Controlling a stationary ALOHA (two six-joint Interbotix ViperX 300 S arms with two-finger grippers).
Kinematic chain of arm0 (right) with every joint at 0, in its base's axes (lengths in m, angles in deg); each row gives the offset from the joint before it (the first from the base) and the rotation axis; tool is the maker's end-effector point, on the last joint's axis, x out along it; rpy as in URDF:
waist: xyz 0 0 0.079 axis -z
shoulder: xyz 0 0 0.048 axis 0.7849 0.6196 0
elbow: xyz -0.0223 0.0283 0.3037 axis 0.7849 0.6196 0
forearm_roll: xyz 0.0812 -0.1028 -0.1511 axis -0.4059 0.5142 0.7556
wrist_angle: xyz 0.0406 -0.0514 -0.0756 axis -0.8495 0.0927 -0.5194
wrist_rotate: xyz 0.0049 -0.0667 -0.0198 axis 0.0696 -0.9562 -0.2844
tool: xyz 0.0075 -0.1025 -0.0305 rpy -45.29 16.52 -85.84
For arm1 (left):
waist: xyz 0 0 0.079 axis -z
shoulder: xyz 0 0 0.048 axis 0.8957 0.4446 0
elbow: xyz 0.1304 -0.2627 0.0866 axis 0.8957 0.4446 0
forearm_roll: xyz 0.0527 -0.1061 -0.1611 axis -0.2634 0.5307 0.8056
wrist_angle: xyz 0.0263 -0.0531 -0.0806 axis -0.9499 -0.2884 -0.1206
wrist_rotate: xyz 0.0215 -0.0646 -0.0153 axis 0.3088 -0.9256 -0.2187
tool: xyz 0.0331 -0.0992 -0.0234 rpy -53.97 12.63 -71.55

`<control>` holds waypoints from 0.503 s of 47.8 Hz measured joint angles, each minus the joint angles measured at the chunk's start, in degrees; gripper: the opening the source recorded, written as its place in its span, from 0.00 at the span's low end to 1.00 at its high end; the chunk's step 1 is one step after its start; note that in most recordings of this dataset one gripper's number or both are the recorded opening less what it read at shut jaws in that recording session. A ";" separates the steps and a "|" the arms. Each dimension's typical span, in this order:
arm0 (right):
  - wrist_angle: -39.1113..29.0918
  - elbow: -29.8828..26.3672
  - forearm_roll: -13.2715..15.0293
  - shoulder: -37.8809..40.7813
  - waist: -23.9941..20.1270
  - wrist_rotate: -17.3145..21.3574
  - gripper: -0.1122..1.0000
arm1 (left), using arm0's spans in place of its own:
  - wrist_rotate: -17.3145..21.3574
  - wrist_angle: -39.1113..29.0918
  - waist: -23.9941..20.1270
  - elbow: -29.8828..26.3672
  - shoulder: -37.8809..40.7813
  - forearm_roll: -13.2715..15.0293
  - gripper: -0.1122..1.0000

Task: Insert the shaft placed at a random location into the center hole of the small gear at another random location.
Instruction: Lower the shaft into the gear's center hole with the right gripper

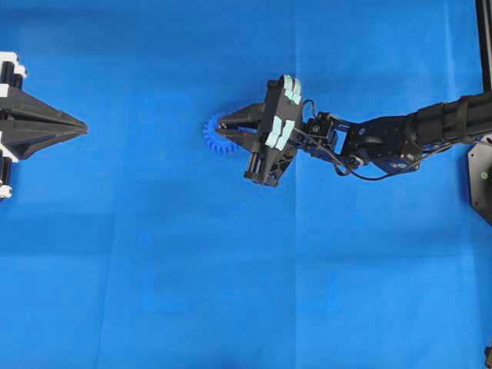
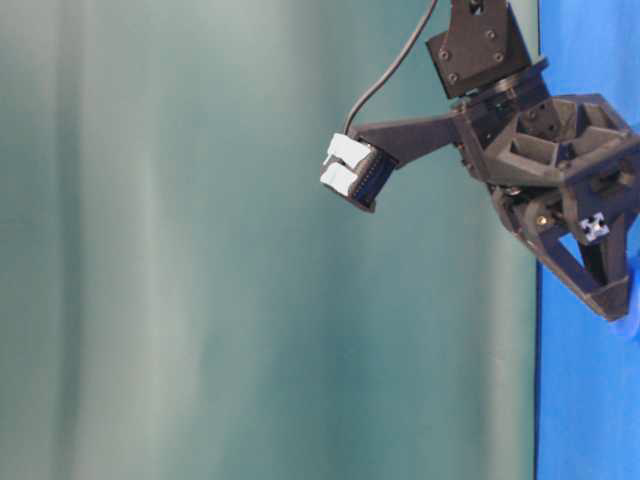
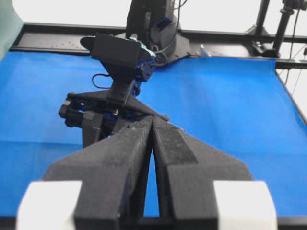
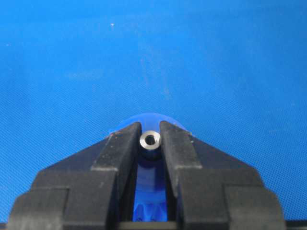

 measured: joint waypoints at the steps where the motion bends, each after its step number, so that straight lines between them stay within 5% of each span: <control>1: -0.09 0.00 0.09 -0.09 -0.09 0.00 0.13 | 0.00 0.00 0.00 0.00 0.00 -0.09 0.10; 18: -3.43 -1.49 0.62 -0.09 -1.23 -0.53 0.14 | 0.00 0.00 0.00 0.00 0.00 0.00 0.10; 24: -4.75 -2.20 0.79 -0.09 -1.41 -0.62 0.26 | 0.00 0.00 0.00 0.00 0.00 0.00 0.10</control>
